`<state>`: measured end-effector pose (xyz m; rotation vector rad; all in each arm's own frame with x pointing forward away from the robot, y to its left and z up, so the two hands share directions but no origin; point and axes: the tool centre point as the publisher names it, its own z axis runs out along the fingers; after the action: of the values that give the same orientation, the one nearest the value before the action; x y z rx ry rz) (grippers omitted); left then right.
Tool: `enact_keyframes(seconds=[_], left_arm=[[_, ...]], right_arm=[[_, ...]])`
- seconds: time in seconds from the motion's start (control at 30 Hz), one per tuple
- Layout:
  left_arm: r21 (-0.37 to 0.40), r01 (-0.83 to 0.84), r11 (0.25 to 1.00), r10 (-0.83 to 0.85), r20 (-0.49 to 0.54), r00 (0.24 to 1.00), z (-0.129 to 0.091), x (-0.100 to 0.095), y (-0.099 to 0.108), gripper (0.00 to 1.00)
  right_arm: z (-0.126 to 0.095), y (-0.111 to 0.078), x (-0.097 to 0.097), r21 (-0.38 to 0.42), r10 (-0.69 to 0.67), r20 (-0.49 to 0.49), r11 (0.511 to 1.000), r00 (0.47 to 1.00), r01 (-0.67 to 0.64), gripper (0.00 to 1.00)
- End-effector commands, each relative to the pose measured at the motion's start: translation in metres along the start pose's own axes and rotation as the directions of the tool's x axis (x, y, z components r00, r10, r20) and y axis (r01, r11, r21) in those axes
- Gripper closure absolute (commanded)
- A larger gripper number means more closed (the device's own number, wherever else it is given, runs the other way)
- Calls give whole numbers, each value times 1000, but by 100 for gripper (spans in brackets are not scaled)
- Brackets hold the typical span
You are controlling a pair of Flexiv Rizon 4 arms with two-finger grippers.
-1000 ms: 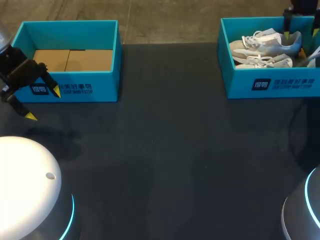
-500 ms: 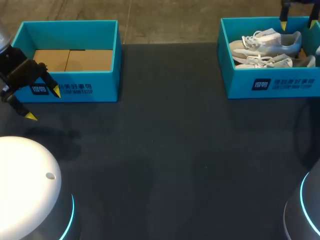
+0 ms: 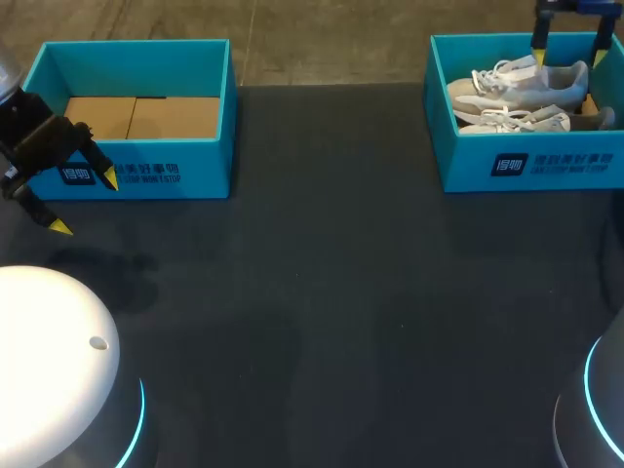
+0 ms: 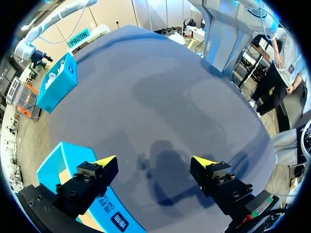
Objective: Take the shoe out of the shoebox, open the shoe tongue, remove and reinsert the insole, then place the shoe into the shoebox
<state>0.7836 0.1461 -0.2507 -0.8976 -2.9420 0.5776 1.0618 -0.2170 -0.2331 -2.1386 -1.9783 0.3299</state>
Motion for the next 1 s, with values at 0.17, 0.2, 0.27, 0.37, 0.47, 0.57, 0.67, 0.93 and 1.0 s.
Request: enact_keyframes(seconds=[0.17,0.2,0.27,0.37,0.47,0.57,0.67,0.93,1.0], left_arm=[[-4,1,1000,-1,-1,1000,0,1,-1,0],[-4,1,1000,-1,-1,1000,0,1,-1,0],[-4,1,1000,-1,-1,1000,0,1,-1,0],[-4,1,1000,-1,-1,1000,0,1,-1,0],[-4,1,1000,-1,-1,1000,0,1,-1,0],[-4,1,1000,-1,-1,1000,0,1,-1,0],[-4,1,1000,-1,-1,1000,0,1,-1,0],[-4,1,1000,-1,-1,1000,0,1,-1,0],[-4,1,1000,-1,-1,1000,0,1,-1,0]], right_arm=[[9,-81,14,-297,72,1,953,997,-68,0],[10,-84,14,-307,75,-5,949,997,-73,0],[11,-88,14,-321,94,-9,943,996,-92,0],[13,-94,15,-335,102,-24,936,994,-104,0],[13,-98,17,-342,111,-23,933,994,-112,0],[12,-103,20,-360,118,-11,926,993,-114,0],[12,-107,22,-386,128,-2,915,992,-119,0],[13,-107,21,-386,130,1,915,992,-119,0],[13,-107,20,-382,129,1,917,992,-119,0]])
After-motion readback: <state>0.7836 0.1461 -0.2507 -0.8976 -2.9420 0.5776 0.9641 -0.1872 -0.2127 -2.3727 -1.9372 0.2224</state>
